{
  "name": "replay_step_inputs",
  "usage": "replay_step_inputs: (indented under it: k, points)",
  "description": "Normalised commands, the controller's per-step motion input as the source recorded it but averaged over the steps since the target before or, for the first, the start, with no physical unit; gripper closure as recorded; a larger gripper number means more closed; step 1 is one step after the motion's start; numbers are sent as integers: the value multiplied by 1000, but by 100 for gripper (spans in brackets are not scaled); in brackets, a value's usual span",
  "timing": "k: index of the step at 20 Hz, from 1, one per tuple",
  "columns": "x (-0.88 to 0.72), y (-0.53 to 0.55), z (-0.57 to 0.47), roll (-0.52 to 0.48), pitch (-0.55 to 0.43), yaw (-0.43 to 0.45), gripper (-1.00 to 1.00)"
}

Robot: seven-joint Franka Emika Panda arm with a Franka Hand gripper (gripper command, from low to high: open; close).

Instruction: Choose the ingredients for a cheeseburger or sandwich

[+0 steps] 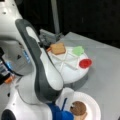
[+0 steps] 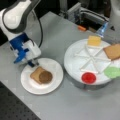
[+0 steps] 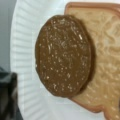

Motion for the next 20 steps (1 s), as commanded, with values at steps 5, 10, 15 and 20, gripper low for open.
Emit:
replay_step_inputs:
  k: [5, 10, 15, 20]
  points:
    - [98, -81, -54, 78, -61, 85, -100]
    - [-27, -97, 37, -37, 16, 81, -100]
    - [-266, -86, 251, -355, 135, 69, -100]
    - [-556, 340, 450, -803, 139, -19, -100]
